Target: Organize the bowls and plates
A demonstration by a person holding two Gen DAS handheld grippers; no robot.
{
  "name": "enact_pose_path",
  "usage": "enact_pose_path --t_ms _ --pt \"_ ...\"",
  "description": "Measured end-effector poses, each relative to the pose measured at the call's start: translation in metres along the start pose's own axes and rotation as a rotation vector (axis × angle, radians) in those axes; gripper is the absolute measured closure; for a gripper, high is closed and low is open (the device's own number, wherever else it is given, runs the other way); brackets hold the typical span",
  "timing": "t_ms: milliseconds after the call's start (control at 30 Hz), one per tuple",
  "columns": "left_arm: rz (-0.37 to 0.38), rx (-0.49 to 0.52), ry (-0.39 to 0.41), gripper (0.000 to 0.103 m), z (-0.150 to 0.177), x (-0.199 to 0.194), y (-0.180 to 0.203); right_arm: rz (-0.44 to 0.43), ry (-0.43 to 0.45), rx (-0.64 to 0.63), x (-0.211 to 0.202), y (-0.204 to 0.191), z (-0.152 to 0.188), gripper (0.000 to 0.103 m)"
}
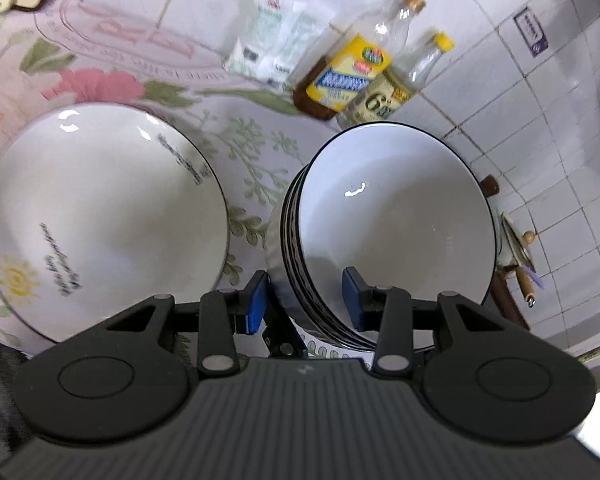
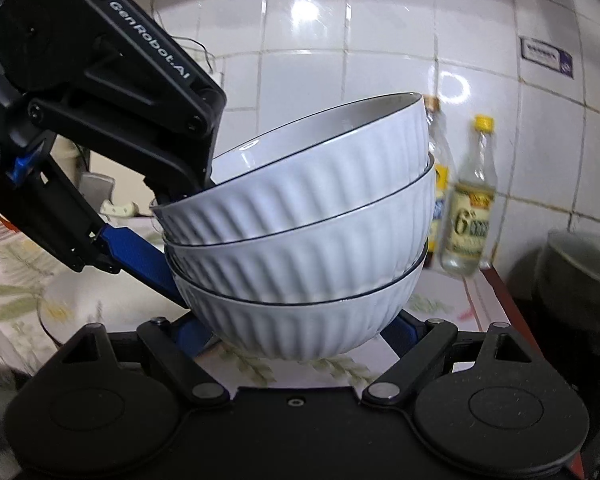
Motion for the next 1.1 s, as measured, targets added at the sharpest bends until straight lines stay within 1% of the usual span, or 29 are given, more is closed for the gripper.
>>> enact_pose_path --t_ms 100,233,367,467,667,767,867,1100 --pt "-0.007 -0.006 0.018 0.065 -0.011 -0.017 -0.004 -0.016 0.012 -0.011 0.001 -0.013 -0.014 0.012" --pt "-0.022 -0.037 0.044 0.065 -0.024 -0.039 -0.020 -0.048 0.025 -0.028 0.004 -0.034 -0.029 0.012" --pt "-0.042 -0.068 0.067 0.065 -0.031 -0.056 -0.040 -0.090 0.019 -0.042 0.014 -0.057 -0.037 0.012" --pt "-0.062 -0.086 0.073 0.065 -0.034 -0.062 -0.057 -0.119 0.002 -0.044 0.024 -0.072 -0.040 0.012" --pt "-0.091 -0.128 0.065 0.065 -0.039 -0.063 -0.087 -0.158 -0.054 -0.044 0.047 -0.091 -0.035 0.012" --pt "-0.102 -0.149 0.057 0.065 -0.041 -0.061 -0.100 -0.188 -0.088 -0.055 0.057 -0.097 -0.030 0.012" --pt "-0.105 -0.170 0.053 0.065 -0.041 -0.056 -0.110 -0.197 -0.118 -0.063 0.067 -0.098 -0.026 0.012" --pt "-0.130 -0.164 0.045 0.065 -0.042 -0.042 -0.125 -0.202 -0.183 -0.044 0.086 -0.102 -0.012 0.012"
Point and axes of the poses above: each gripper's, at about its wrist camera, not at the fingertips, and x roughly the way its jaws point, y to its right, z to its underside, the point moved 7 cm from there along x, roughly the way its jaws point, and after that the axes turned 1 degree about -x, right-handed, at the moved point
